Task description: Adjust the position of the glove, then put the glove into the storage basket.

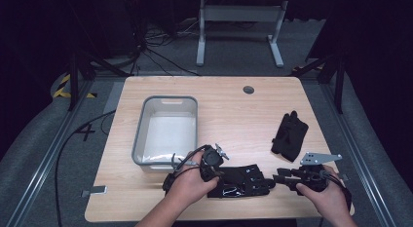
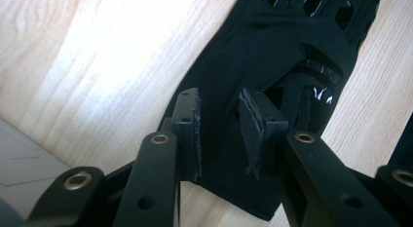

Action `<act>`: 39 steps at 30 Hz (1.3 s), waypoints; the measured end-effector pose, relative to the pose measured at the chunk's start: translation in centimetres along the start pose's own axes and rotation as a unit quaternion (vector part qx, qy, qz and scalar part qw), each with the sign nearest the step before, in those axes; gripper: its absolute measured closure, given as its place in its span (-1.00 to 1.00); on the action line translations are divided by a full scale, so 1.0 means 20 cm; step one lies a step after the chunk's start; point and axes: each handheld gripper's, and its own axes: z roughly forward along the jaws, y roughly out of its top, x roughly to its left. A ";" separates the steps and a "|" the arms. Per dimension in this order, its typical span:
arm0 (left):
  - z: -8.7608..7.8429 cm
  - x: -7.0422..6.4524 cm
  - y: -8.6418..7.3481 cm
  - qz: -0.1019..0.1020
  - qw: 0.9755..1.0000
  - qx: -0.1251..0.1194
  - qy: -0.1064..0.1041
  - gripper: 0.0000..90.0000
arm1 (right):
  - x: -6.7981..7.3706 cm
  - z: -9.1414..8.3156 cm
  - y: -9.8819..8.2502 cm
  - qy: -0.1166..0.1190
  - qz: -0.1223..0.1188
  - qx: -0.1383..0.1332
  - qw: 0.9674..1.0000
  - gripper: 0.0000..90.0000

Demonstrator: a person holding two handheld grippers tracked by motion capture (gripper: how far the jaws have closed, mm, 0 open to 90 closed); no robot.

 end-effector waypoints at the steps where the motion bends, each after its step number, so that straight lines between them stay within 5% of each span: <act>1: -0.01 0.00 0.00 -0.004 1.000 -0.007 0.001 0.53 | -0.01 0.00 0.01 -0.006 -0.004 0.001 1.000 0.42; 4: -0.03 0.00 0.01 -0.009 1.000 -0.028 0.002 0.37 | -0.02 -0.01 0.03 -0.027 -0.021 -0.002 0.999 0.40; 10: -0.09 -0.01 0.02 -0.016 0.998 -0.055 -0.007 0.35 | -0.06 -0.06 0.03 -0.050 -0.026 -0.006 0.998 0.41; 26: -0.12 0.03 0.02 -0.026 0.998 -0.053 -0.012 0.31 | -0.17 -0.13 0.04 -0.064 -0.006 -0.014 0.998 0.45; 32: -0.13 0.05 0.00 -0.034 0.998 -0.056 -0.009 0.30 | -0.22 -0.16 0.10 -0.072 -0.005 -0.027 0.997 0.47; 39: -0.15 0.05 -0.04 -0.037 0.997 -0.062 -0.004 0.26 | -0.36 -0.12 0.22 -0.083 -0.005 -0.001 0.997 0.47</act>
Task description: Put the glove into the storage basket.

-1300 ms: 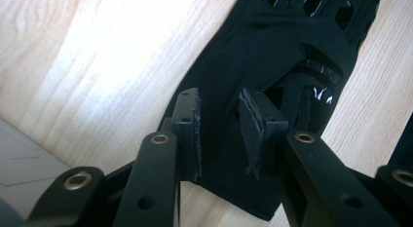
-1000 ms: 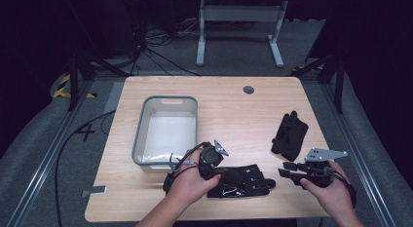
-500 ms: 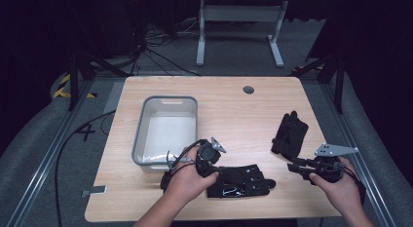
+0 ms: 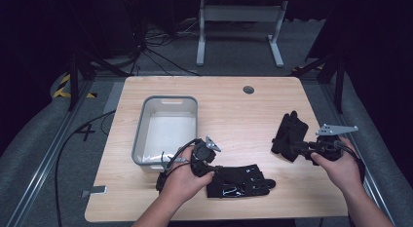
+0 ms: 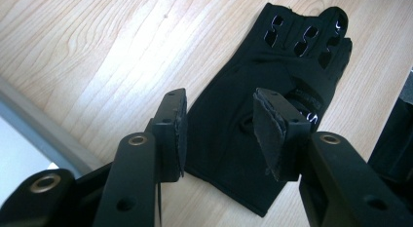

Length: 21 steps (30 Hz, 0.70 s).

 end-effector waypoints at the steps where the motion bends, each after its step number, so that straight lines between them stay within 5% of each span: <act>1: 0.00 0.00 -0.01 -0.002 1.000 -0.001 0.000 0.26 | -0.02 0.01 0.02 -0.002 -0.001 0.007 1.000 0.47; 14: -0.03 0.01 -0.08 -0.018 1.000 -0.001 0.010 0.24 | -0.26 0.19 0.19 -0.022 -0.009 0.052 0.998 0.47; 21: -0.04 0.02 -0.12 -0.027 1.000 0.004 0.014 0.23 | -0.33 0.33 0.20 -0.033 -0.004 0.084 0.996 0.31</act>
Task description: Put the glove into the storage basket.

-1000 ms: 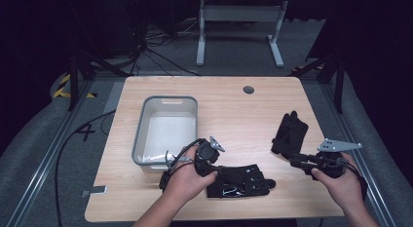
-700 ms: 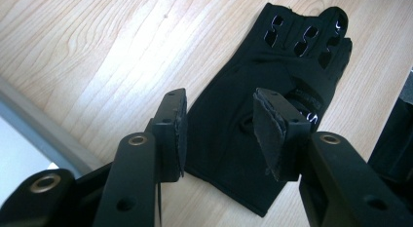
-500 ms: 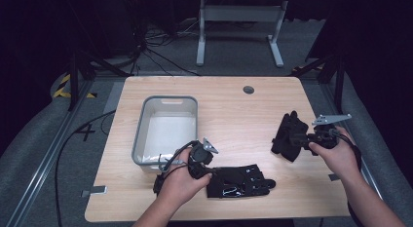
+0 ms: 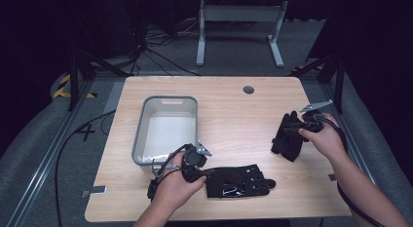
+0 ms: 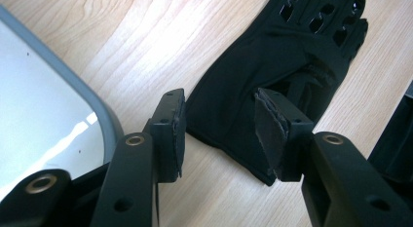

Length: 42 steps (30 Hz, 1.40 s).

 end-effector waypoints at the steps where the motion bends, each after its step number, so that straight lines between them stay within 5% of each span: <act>1: 0.00 0.00 0.00 -0.002 1.000 0.001 -0.003 0.23 | -0.01 0.02 0.00 -0.003 0.001 0.001 1.000 0.29; 19: 0.01 0.00 0.00 0.000 1.000 0.005 -0.002 0.22 | -0.02 0.19 0.00 -0.029 -0.003 0.057 0.998 0.08; 23: 0.02 -0.01 0.00 0.004 1.000 0.005 -0.003 0.22 | -0.01 0.20 0.01 -0.038 -0.003 0.064 0.997 0.16; 27: 0.02 -0.01 0.01 0.007 1.000 0.006 -0.004 0.21 | 0.00 0.19 0.02 -0.037 -0.004 0.069 0.997 0.46; 32: 0.02 -0.01 0.01 0.005 1.000 0.005 -0.007 0.21 | -0.01 0.19 0.00 -0.033 0.011 0.055 0.998 0.80; 42: 0.04 0.00 0.03 0.006 1.000 0.005 -0.009 0.21 | 0.04 0.09 0.00 -0.019 0.021 0.001 1.000 0.85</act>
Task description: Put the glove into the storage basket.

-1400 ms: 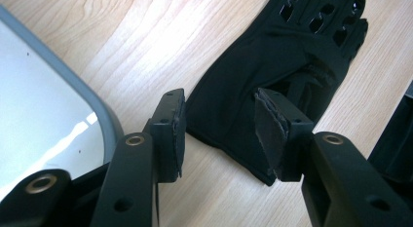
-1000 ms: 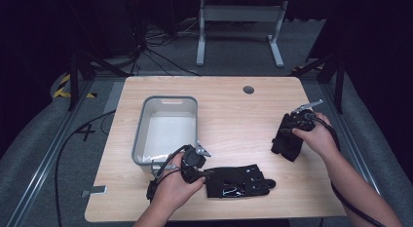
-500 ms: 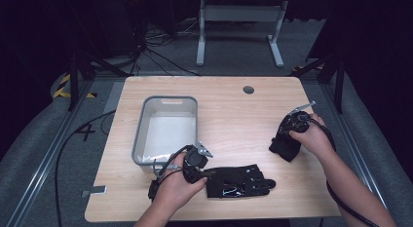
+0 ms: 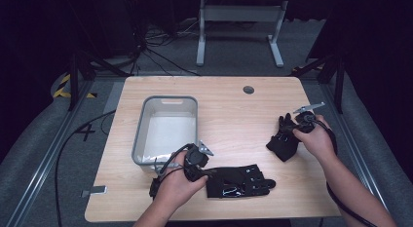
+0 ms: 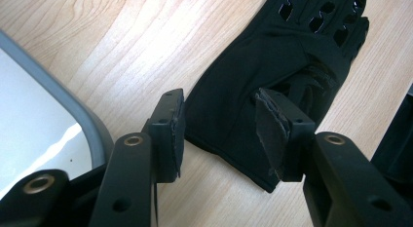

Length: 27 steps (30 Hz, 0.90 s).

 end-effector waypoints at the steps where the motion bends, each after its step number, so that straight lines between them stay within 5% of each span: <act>1: 0.00 0.00 0.00 0.001 1.000 -0.002 0.001 0.21 | 0.01 -0.02 0.00 0.002 -0.002 -0.005 1.000 0.86; 14: 0.04 -0.06 0.08 0.025 0.999 -0.010 -0.017 0.21 | 0.22 -0.30 0.03 0.037 -0.021 -0.099 0.994 0.85; 23: 0.08 -0.09 0.12 0.038 0.999 -0.010 -0.026 0.19 | 0.44 -0.38 0.02 0.080 -0.040 -0.131 0.987 0.85; 27: 0.07 -0.10 0.13 0.044 0.999 -0.009 -0.026 0.19 | 0.54 -0.36 0.02 0.107 -0.049 -0.119 0.986 0.84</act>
